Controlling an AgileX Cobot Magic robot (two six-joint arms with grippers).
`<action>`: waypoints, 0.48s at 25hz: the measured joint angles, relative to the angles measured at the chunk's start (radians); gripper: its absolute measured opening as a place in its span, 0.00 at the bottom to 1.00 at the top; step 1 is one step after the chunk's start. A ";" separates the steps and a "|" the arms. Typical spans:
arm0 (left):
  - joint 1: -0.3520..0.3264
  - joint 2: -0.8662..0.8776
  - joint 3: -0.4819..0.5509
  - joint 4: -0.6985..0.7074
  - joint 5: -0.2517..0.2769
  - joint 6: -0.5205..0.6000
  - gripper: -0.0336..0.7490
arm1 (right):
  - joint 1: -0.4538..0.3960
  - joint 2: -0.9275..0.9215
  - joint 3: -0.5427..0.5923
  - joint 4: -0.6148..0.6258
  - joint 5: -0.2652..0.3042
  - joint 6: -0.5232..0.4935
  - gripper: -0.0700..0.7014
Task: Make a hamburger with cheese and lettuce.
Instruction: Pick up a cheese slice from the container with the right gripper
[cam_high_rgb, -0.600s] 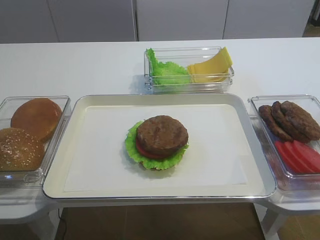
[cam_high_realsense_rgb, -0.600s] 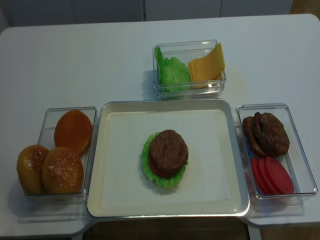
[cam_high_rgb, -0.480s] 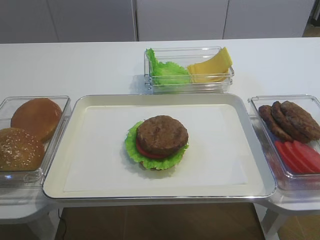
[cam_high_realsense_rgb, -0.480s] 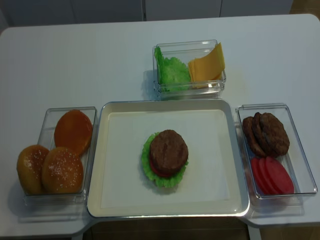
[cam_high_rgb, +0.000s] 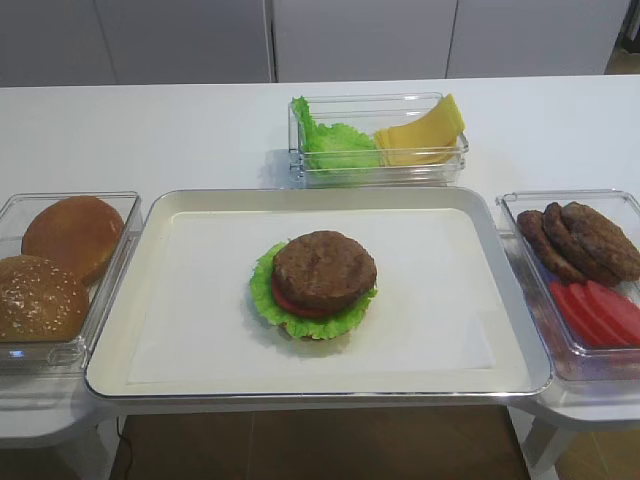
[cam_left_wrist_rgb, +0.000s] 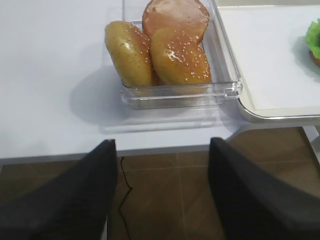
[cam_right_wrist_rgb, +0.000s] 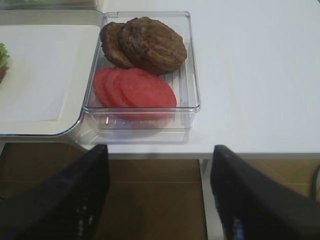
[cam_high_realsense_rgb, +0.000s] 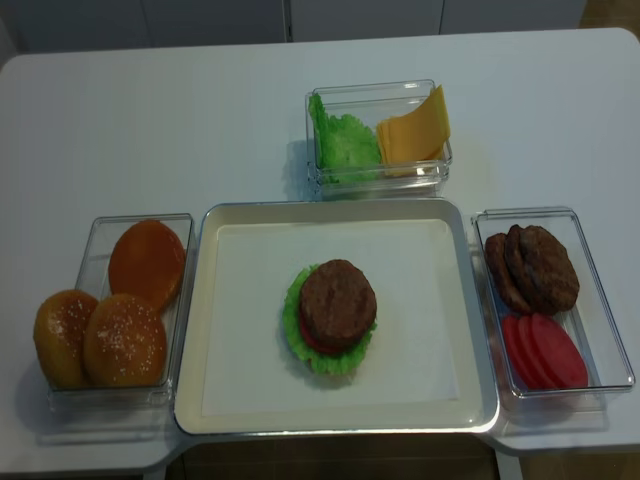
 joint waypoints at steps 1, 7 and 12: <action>0.000 0.000 0.000 0.000 0.000 0.000 0.60 | 0.000 0.000 0.000 0.000 0.000 0.000 0.74; 0.000 0.000 0.000 0.000 0.000 0.000 0.60 | 0.000 0.000 0.000 0.000 0.000 0.000 0.74; 0.000 0.000 0.000 0.000 0.000 0.000 0.60 | 0.000 0.000 0.000 0.000 0.000 0.000 0.74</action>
